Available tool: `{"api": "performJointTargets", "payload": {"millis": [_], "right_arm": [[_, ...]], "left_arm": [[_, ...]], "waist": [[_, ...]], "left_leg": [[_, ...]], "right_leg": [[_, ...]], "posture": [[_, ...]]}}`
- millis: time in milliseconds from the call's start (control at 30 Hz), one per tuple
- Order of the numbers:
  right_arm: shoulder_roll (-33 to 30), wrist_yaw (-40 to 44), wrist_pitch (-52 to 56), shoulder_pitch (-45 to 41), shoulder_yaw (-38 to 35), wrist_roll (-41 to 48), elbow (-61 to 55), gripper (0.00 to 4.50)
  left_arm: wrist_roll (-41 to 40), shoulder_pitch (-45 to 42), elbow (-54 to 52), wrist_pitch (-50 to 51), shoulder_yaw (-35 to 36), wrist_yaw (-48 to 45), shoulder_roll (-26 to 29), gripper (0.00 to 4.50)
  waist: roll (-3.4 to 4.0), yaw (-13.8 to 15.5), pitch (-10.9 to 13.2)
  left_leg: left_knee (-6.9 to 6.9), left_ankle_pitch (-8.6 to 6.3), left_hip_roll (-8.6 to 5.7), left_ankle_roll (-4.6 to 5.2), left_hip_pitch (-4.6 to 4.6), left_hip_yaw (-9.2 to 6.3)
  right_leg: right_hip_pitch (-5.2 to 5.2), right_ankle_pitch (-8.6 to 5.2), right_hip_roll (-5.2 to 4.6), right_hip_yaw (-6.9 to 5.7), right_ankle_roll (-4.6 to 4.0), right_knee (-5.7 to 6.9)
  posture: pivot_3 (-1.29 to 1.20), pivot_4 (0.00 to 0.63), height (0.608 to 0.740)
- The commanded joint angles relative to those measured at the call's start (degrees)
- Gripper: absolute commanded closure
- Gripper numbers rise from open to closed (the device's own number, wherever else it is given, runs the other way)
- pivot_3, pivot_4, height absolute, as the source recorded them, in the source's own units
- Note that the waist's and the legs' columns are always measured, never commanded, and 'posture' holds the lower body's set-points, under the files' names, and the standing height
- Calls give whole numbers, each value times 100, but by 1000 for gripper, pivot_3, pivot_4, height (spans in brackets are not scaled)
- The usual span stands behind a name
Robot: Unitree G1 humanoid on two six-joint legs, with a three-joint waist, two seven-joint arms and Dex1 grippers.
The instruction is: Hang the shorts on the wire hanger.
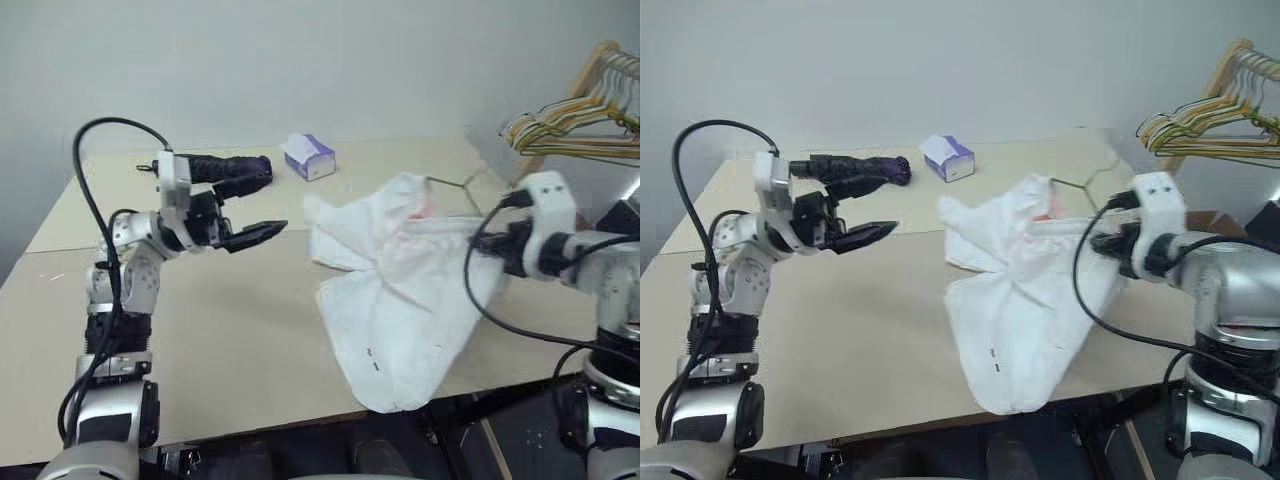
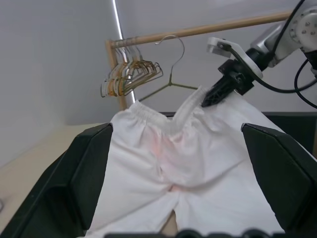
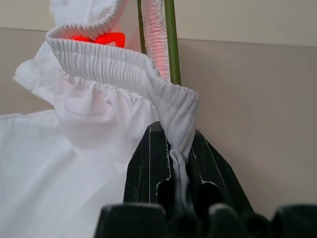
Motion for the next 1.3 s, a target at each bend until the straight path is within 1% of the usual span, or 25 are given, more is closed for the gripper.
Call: {"api": "performJointTargets", "payload": {"millis": [33, 133, 200, 267, 333, 433, 533, 667, 767, 900, 933, 1067, 1133, 1233, 1300], "right_arm": [[-332, -657, 67, 9, -759, -96, 79, 4457], [-422, -1283, 67, -142, -1109, -397, 396, 4457], [-300, -1812, 67, -531, -1382, -748, 758, 4457], [-209, -2213, 67, -893, -1518, -1016, 1050, 4457], [-157, -2490, -10, -1260, -1530, -1198, 1351, 4457], [-53, -3018, -628, -1720, -1466, -1504, 1982, 4457], [12, -3363, -1108, -2074, -1562, -1622, 2499, 4457], [-85, -3848, -1722, -2586, -1850, -1675, 3210, 4457], [-219, -4060, -1961, -3002, -2067, -1593, 3725, 4457], [-472, -4279, -2231, -3615, -2359, -1394, 4918, 4457], [-564, -4292, -2321, -3705, -2243, -1407, 5207, 4457], [-805, -4571, -2729, -4197, -2463, -1207, 6319, 4457], [-898, -4672, -2983, -4338, -2384, -1165, 6813, 4457], [-1003, -4941, -3267, -4517, -2466, -999, 7419, 4457], [-1050, -5200, -3461, -4528, -2569, -880, 7711, 4457]], "left_arm": [[-474, -2, -459, 304, 85, 73, -77, 0], [-661, 7, -608, 420, 150, 247, -184, 0], [-772, 5, -707, 508, 171, 338, -225, 0], [-834, 9, -777, 555, 173, 408, -235, 0], [-862, 14, -812, 597, 168, 470, -244, 0], [-871, 57, -879, 634, 128, 544, -229, 0], [-880, 133, -1001, 659, 121, 608, -216, 0], [-926, 228, -1161, 696, 145, 687, -196, 0], [-956, 278, -1231, 705, 143, 720, -171, 0], [-992, 294, -1276, 726, 163, 735, -148, 0], [-1010, 292, -1290, 742, 173, 731, -134, 0], [-1086, 245, -1300, 775, 231, 717, -91, 0], [-1172, 224, -1298, 778, 275, 719, -104, 0], [-1323, 200, -1305, 792, 321, 701, -127, 0], [-1374, 203, -1319, 797, 331, 678, -123, 0]], "waist": [[6, -89, -3], [31, -268, -17], [47, -379, -27], [85, -500, -49], [101, -625, -56], [110, -794, -59], [112, -930, -60], [118, -1009, -57], [122, -1045, -54], [125, -1062, -52], [125, -1065, -52], [126, -1073, -49], [127, -1086, -45], [124, -1091, -39], [124, -1087, -30]], "left_leg": [[0, 0, 0, 0, 1, 0], [-2, 0, -8, 0, 2, 1], [-5, 0, -9, 1, 4, 1], [-7, 0, -13, 1, 6, 5], [-16, -1, -19, 2, 22, 10], [-37, -3, -21, 5, 99, 15], [-37, -4, -22, 6, 112, 23], [-40, -10, -25, 16, 111, 31], [-42, -11, -27, 17, 111, 34], [-48, -11, -27, 18, 121, 39], [-50, -11, -28, 18, 128, 45], [-80, -12, -29, 19, 148, 64], [-88, -12, -28, 19, 155, 73], [-96, -12, -27, 18, 173, 83], [-105, -12, -26, 18, 200, 83]], "right_leg": [[2, 0, 1, 0, 0, -2], [5, -2, 1, 7, 4, -7], [8, -3, 1, 13, 6, -8], [8, -4, 1, 29, 8, -7], [20, -7, 1, 42, 12, -9], [89, -12, 3, 54, 20, -23], [98, -15, 4, 69, 24, -25], [97, -17, 3, 82, 28, -30], [96, -17, 1, 87, 29, -30], [102, -17, 2, 91, 31, -36], [106, -17, 2, 95, 31, -39], [113, -18, 1, 111, 31, -54], [115, -18, 2, 118, 31, -59], [127, -18, 3, 126, 32, -63], [163, -20, 3, 122, 33, -81]], "posture": [[-282, 0, 740], [-297, 0, 740], [-306, 0, 740], [-310, 0, 740], [-308, 0, 740], [-305, 0, 740], [-292, 0, 740], [-281, 0, 740], [-281, 0, 740], [-278, 0, 740], [-277, 0, 740], [-272, 0, 740], [-273, 0, 740], [-269, 0, 740], [-263, 0, 740]]}}
